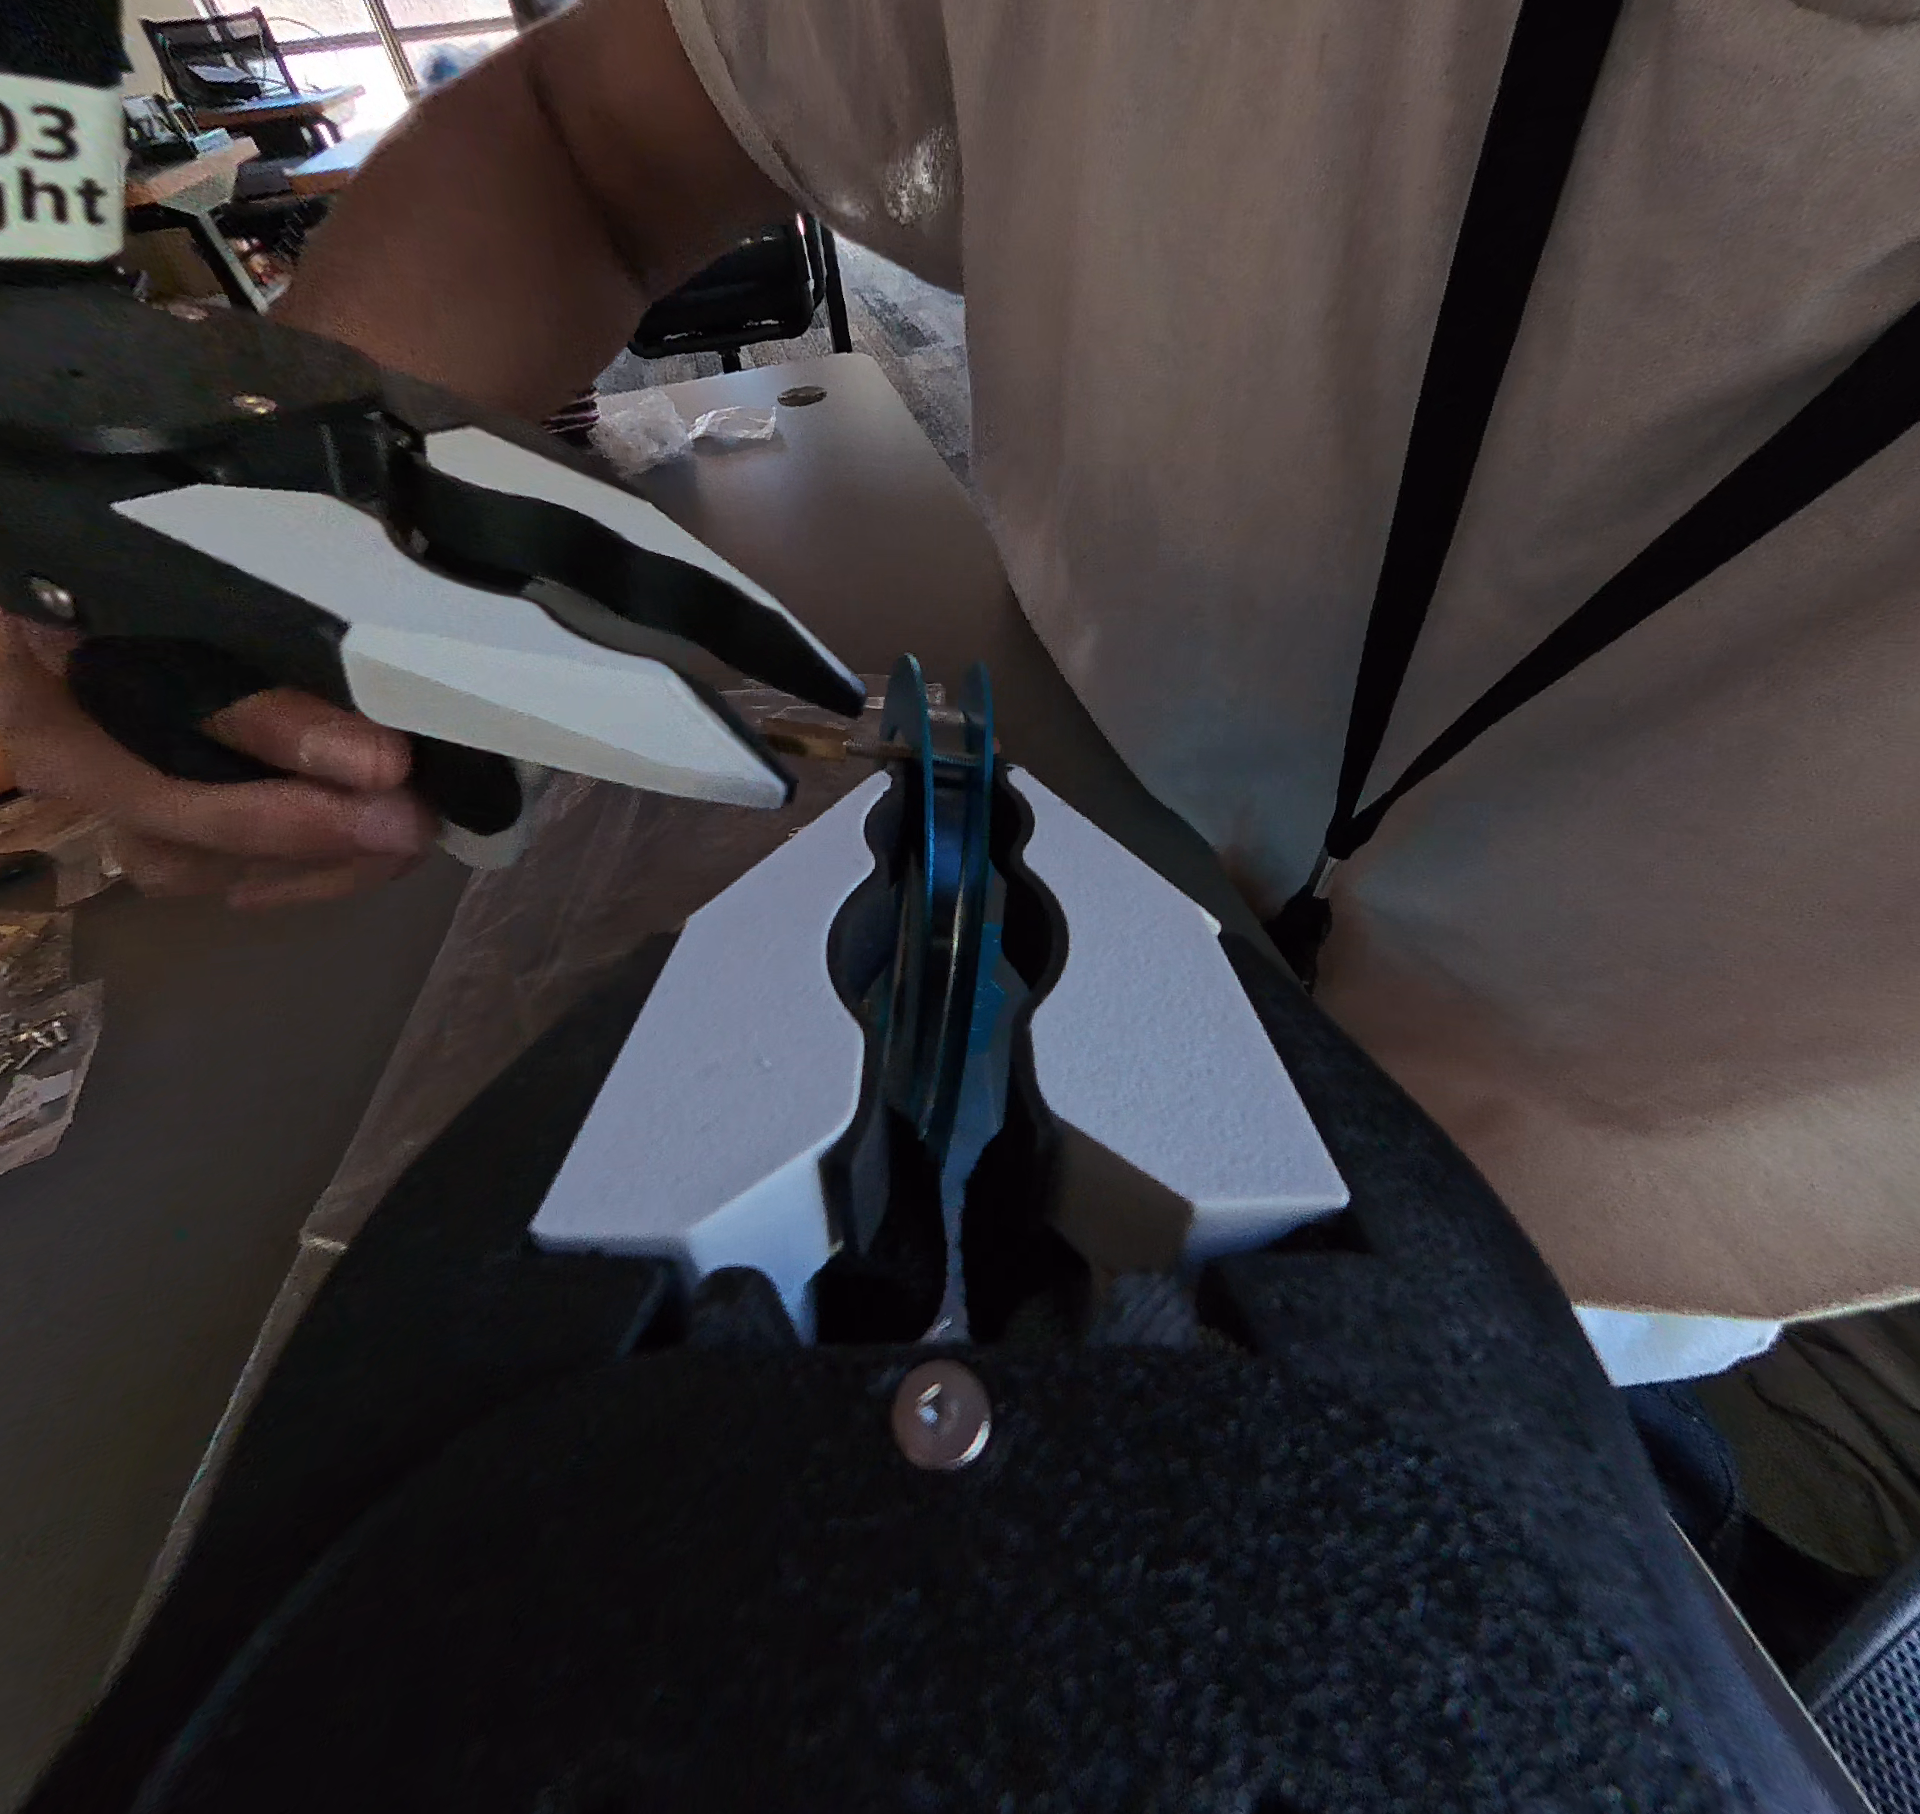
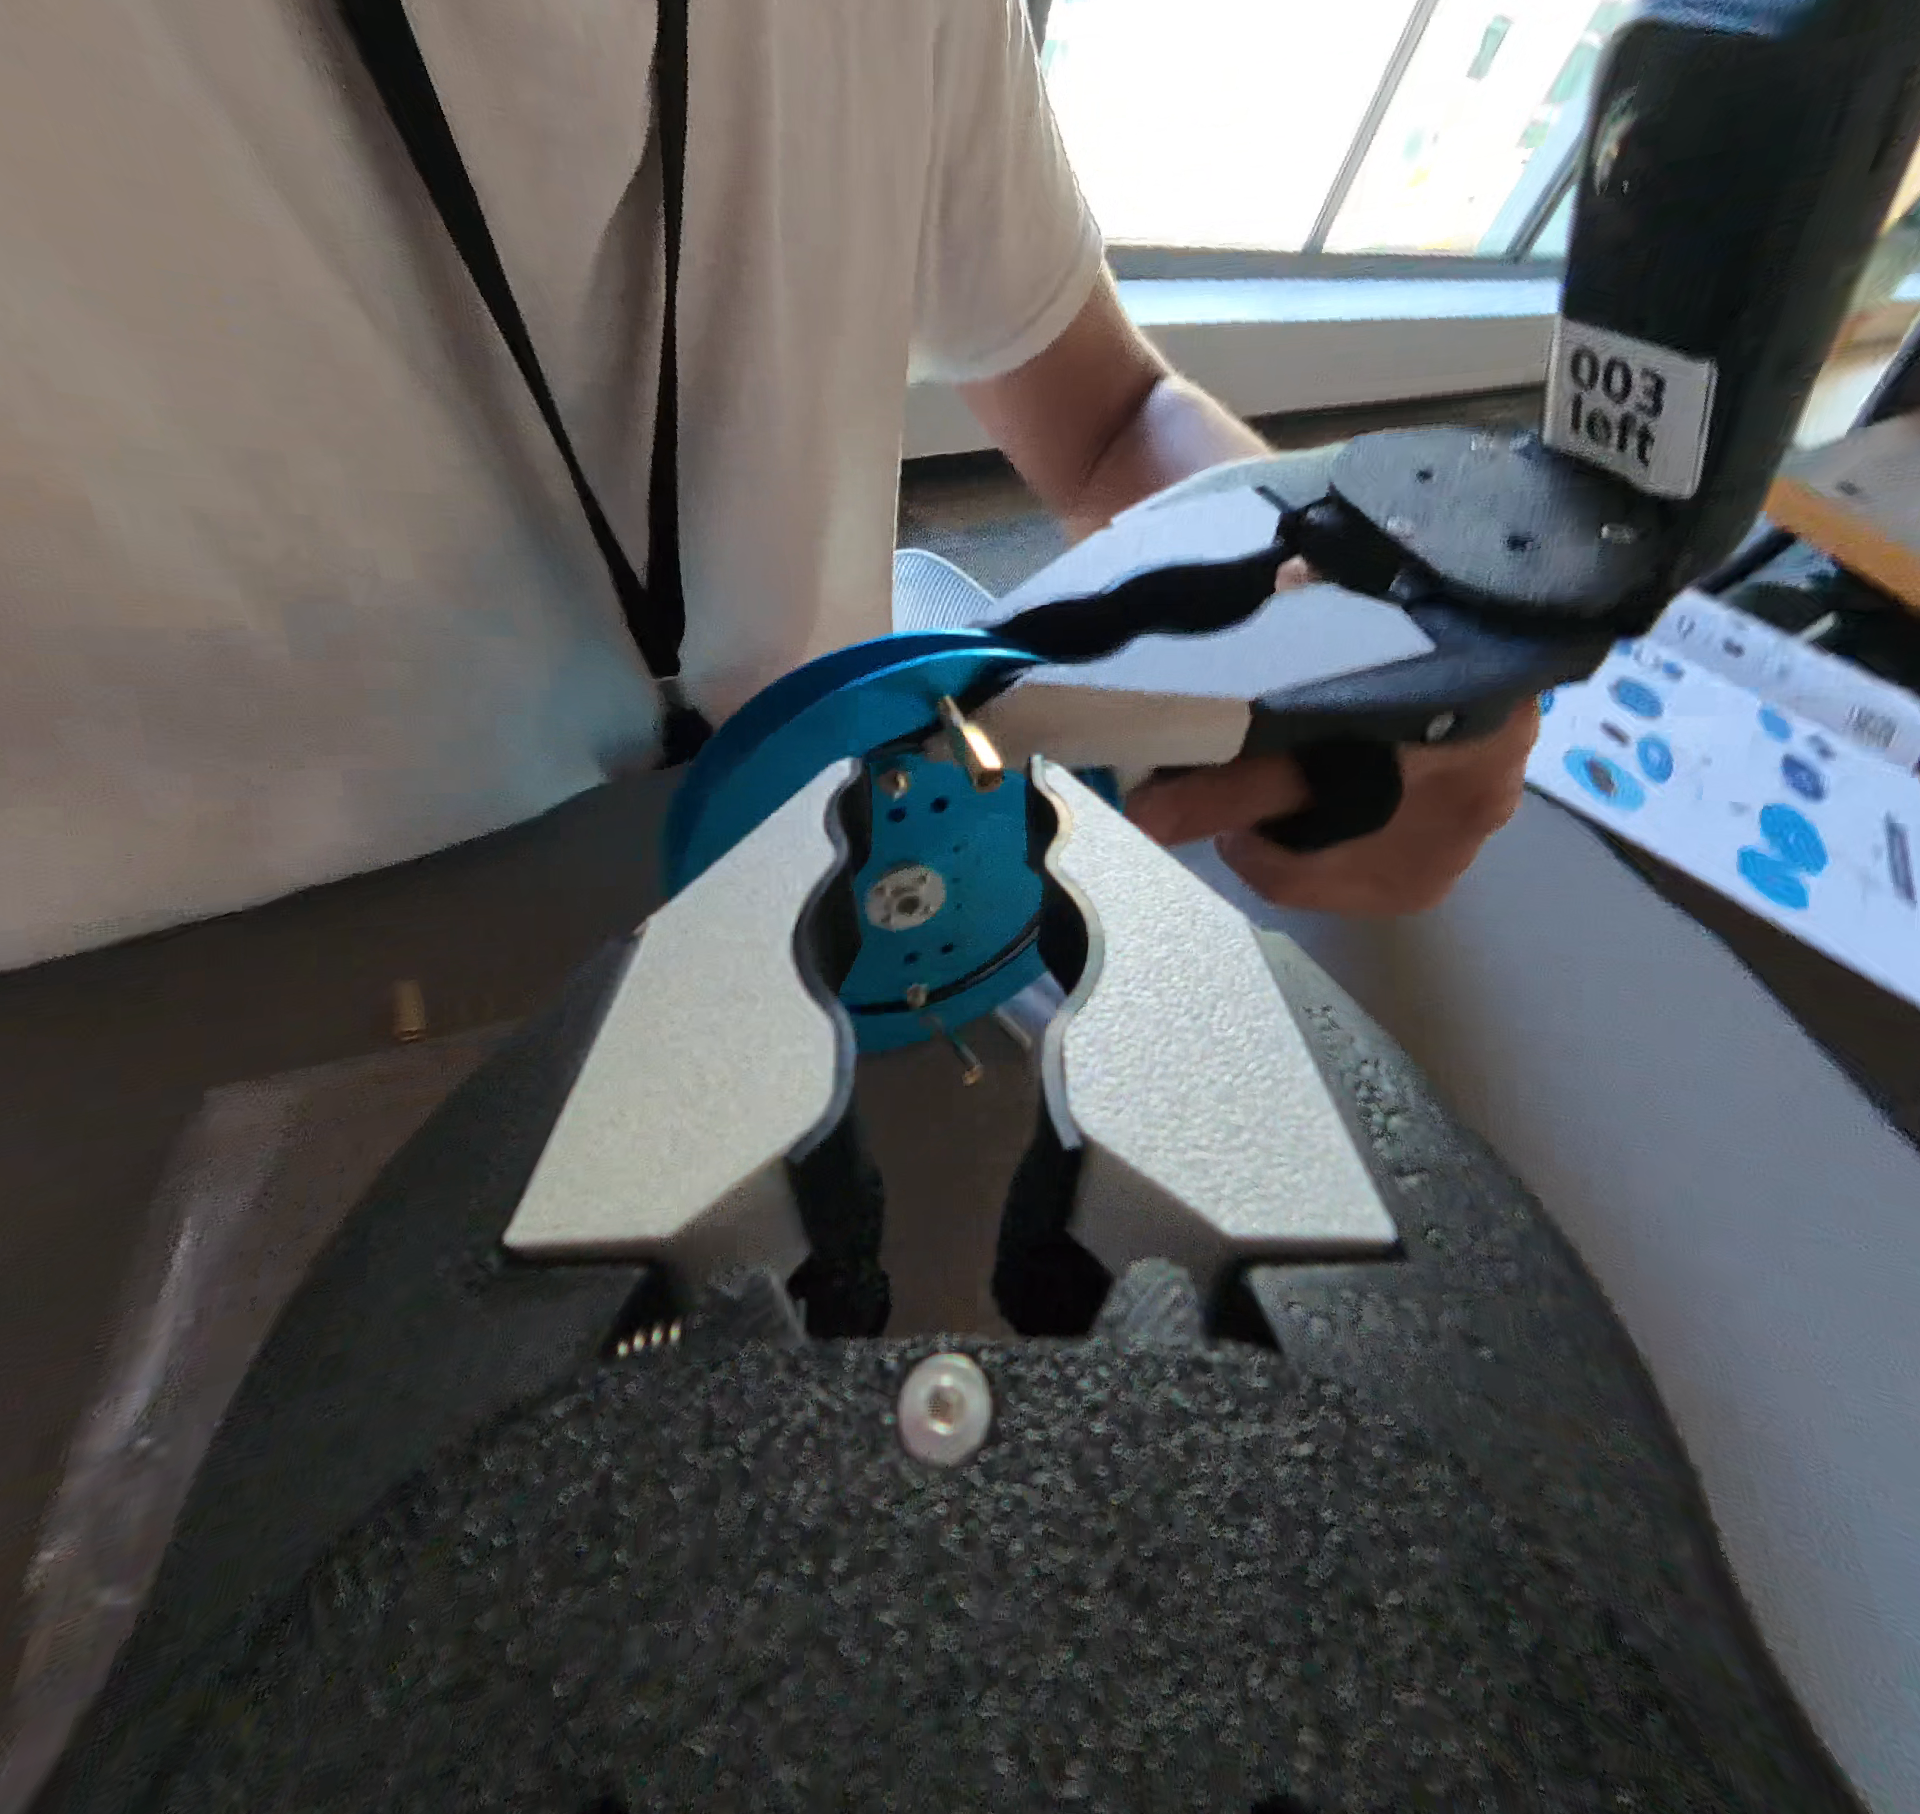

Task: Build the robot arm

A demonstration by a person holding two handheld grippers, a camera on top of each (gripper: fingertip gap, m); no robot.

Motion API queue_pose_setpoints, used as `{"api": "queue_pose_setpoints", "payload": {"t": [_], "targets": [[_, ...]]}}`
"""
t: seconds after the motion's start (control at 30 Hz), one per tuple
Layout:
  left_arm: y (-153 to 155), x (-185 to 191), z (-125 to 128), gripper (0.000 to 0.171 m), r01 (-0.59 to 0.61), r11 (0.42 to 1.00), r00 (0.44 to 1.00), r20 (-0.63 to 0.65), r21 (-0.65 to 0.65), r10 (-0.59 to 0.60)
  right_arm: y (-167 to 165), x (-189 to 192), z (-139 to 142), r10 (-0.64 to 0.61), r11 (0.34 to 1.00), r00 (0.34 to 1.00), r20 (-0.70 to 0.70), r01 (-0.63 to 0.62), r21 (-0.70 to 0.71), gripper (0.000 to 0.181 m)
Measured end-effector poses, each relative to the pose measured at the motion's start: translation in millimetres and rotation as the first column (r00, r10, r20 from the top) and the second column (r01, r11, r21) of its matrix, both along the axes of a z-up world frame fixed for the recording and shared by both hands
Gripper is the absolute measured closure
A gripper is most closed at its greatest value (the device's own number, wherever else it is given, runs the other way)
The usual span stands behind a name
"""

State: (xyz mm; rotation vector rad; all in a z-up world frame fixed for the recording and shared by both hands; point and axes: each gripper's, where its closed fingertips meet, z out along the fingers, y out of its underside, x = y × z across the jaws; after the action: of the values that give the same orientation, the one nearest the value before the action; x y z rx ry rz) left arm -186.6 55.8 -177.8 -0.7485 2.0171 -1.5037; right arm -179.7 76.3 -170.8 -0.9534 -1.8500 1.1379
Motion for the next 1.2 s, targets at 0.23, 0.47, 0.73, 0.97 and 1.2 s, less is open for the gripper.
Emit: {"api": "queue_pose_setpoints", "payload": {"t": [0.23, 0.47, 0.73, 0.97, 1.2], "targets": [[2.8, 1.1, 0.7, 0.157, 0.003, 1.0, 1.0, -0.01, -0.026, -0.003, 2.1, -7.8, 2.3, 0.102, 0.991, 0.995, -0.008, -0.1, 0.092, 0.174], [3.1, 3.6, 1.0, 0.157, 0.003, 1.0, 1.0, -0.01, -0.026, -0.003, 1.2, -3.4, -0.2, 0.129, 0.955, 0.961, 0.244, -0.053, -0.292, 0.176], [4.7, 6.0, 0.7, 0.157, -0.018, 1.0, 1.0, -0.004, 0.009, 0.018, -0.9, 1.0, 1.3, 0.482, 0.231, 0.677, 0.556, 0.514, -0.826, 0.177], [2.6, 4.6, 0.3, 0.157, -0.013, 1.0, 1.0, -0.002, 0.011, 0.013, 6.4, 4.0, -1.9, 0.243, 0.601, 0.793, 0.558, 0.328, -0.729, 0.158], [4.7, 2.9, 0.4, 0.157, -0.014, 1.0, 1.0, -0.006, -0.001, 0.014, 17.6, 5.6, -5.6, 0.021, 1.0, 0.997, 0.073, -0.02, -0.007, 0.153]]}}
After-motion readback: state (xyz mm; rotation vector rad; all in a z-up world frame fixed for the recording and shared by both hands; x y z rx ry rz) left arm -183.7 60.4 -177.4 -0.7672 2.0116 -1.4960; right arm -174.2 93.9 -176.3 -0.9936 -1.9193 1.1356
